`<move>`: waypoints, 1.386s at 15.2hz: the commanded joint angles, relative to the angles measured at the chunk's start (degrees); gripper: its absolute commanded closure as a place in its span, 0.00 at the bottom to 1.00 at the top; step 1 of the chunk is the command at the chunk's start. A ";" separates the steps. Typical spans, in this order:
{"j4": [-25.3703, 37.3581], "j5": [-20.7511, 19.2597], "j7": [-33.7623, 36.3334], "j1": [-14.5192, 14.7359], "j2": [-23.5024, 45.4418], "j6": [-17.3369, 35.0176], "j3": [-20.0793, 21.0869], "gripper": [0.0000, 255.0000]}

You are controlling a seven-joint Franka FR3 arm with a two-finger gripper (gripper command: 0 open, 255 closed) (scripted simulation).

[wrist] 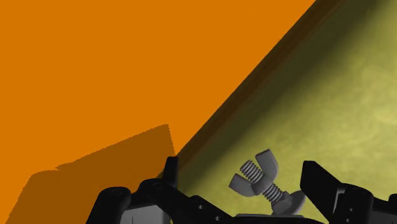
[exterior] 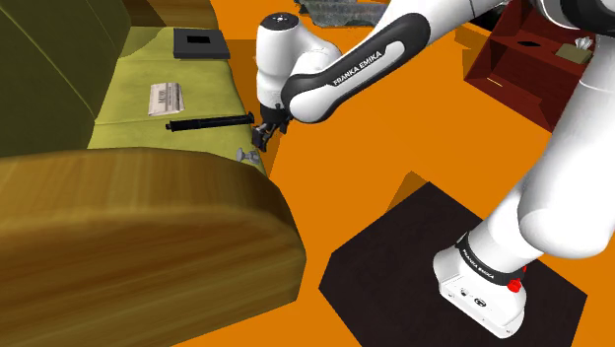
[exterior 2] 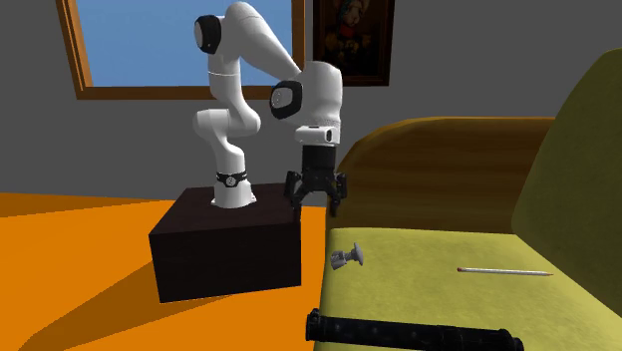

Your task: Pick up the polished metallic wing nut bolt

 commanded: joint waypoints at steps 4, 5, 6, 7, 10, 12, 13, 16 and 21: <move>8.85 -5.45 2.73 3.71 10.18 1.38 -1.19 0.00; 8.80 -5.78 3.05 3.88 10.69 1.90 -1.43 0.00; 8.77 -6.13 3.37 4.02 11.21 2.42 -1.65 0.00; 8.75 -6.48 3.70 4.17 11.73 2.93 -1.87 0.00; 8.77 -7.53 4.69 4.62 13.35 4.43 -2.54 0.00; 8.82 -8.08 5.21 4.87 14.22 5.21 -2.91 0.00; 8.82 -8.08 5.21 4.87 14.22 5.21 -2.91 0.00; 8.80 -8.10 5.24 4.89 14.22 5.22 -2.92 1.00; 8.52 -7.97 4.96 4.62 13.88 5.23 -2.87 1.00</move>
